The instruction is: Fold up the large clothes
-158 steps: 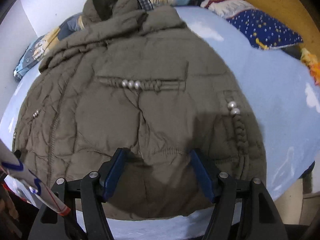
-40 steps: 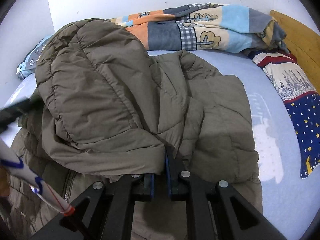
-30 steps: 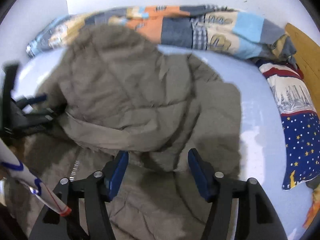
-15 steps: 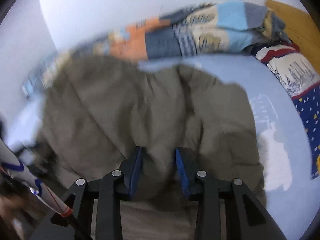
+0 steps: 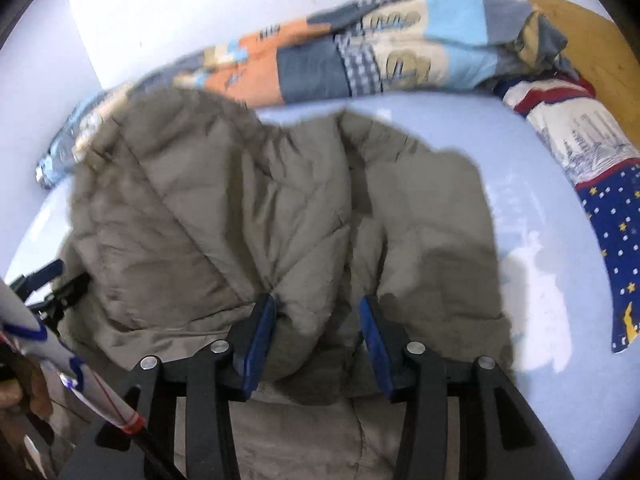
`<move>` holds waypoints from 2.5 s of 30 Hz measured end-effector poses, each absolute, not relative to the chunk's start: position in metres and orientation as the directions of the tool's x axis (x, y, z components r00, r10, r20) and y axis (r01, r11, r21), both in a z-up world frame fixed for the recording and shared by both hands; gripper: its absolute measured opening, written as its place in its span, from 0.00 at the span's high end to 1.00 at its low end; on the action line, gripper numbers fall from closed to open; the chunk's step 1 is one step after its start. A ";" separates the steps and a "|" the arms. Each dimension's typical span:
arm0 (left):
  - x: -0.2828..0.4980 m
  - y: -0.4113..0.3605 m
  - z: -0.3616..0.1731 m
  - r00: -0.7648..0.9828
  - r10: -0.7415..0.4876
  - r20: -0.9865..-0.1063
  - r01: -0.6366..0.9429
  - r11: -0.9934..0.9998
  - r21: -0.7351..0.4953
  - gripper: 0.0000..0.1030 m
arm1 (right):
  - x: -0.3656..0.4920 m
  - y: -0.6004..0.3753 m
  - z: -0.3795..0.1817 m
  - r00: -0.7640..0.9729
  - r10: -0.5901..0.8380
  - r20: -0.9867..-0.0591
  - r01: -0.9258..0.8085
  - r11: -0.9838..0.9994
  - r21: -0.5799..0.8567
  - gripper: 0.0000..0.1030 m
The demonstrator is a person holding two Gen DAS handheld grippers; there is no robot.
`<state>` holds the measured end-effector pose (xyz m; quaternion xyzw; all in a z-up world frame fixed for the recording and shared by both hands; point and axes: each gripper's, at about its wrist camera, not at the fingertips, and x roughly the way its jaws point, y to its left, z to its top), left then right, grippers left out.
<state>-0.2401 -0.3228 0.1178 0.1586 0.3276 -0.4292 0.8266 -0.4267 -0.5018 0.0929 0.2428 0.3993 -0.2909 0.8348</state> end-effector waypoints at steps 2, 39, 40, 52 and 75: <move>-0.244 -0.321 0.134 0.429 -0.639 -0.638 0.818 0.574 -0.024 0.11 | -0.428 -0.497 0.105 0.536 -0.325 -0.779 0.682 0.710 0.174 0.53; -0.243 -0.347 0.073 0.430 -0.500 -0.752 0.819 0.567 0.091 0.11 | -0.399 -0.470 0.101 0.541 -0.282 -0.792 0.630 0.760 0.160 0.46; -0.241 -0.348 0.068 0.423 -0.499 -0.757 0.819 0.567 0.084 0.11 | -0.397 -0.470 0.095 0.533 -0.273 -0.801 0.629 0.761 0.159 0.46; -0.261 -0.328 0.085 0.446 -0.523 -0.726 0.802 0.593 0.066 0.11 | -0.400 -0.473 0.077 0.497 -0.201 -0.844 0.622 0.761 0.185 0.44; -0.391 -0.155 0.115 0.510 -0.538 -0.671 0.780 0.618 0.098 0.11 | -0.528 -0.309 0.144 0.576 -0.236 -0.783 0.595 0.777 0.204 0.35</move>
